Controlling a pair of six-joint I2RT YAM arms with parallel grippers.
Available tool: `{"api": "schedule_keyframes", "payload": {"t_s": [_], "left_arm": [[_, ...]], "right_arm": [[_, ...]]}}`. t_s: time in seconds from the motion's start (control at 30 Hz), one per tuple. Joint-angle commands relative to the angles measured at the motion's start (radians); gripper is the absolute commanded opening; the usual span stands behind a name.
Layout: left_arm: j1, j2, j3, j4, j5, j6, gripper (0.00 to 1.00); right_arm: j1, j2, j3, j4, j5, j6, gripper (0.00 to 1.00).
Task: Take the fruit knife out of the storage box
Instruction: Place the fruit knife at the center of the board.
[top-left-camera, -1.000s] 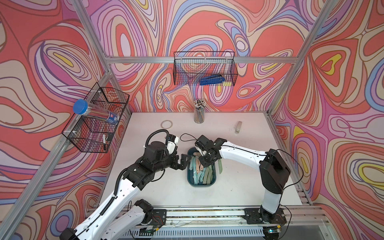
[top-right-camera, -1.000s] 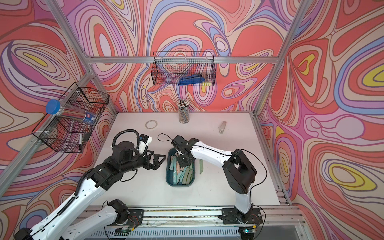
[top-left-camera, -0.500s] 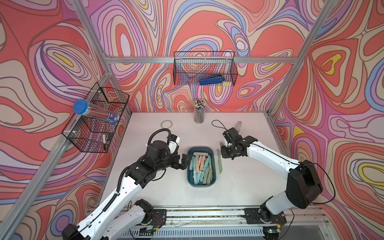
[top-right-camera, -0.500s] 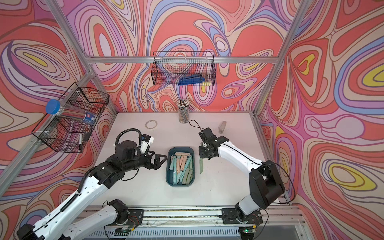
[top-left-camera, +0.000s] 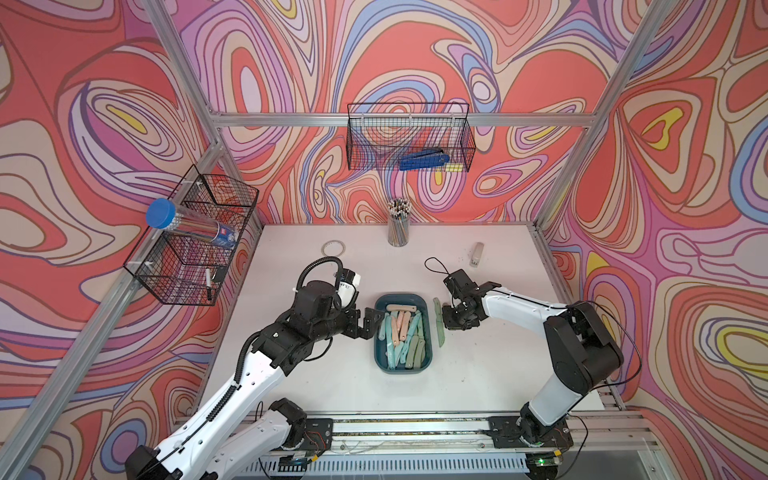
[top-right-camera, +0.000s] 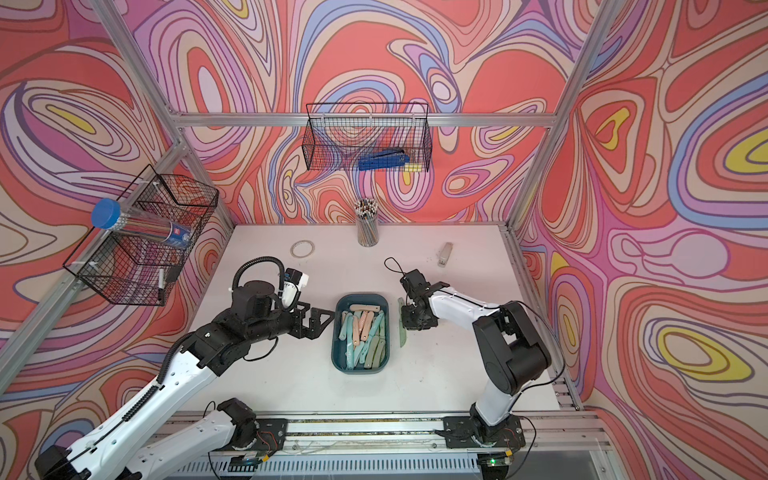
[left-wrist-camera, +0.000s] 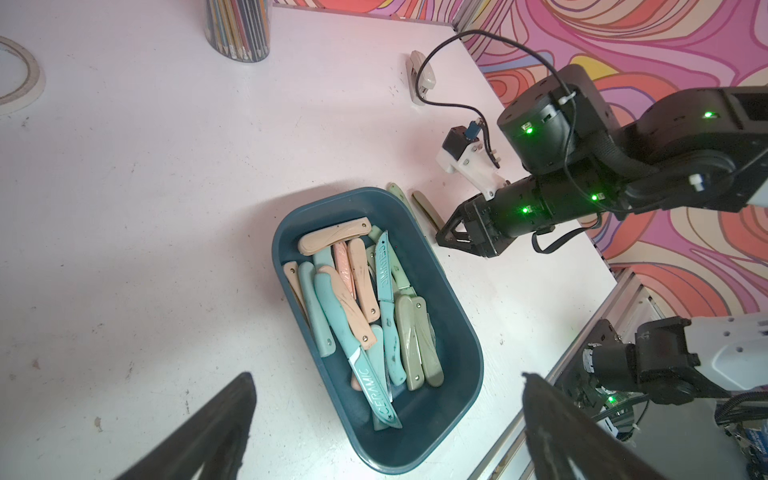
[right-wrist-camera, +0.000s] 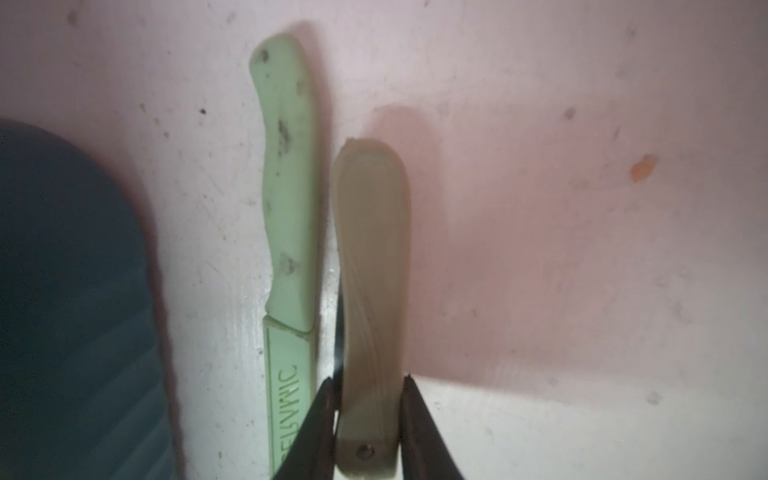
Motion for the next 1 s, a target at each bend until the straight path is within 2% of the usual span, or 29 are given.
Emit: {"api": "schedule_keyframes", "payload": {"t_s": [0.0, 0.97], "left_arm": [[-0.004, -0.001, 0.0, 0.001, 0.006, 0.004, 1.0], [-0.004, -0.007, -0.001, -0.003, -0.009, 0.005, 1.0]], "right_arm": [[-0.003, 0.021, -0.01, 0.039, -0.025, 0.013, 0.18], [-0.004, 0.014, -0.001, 0.018, 0.001, 0.019, 0.29]]}}
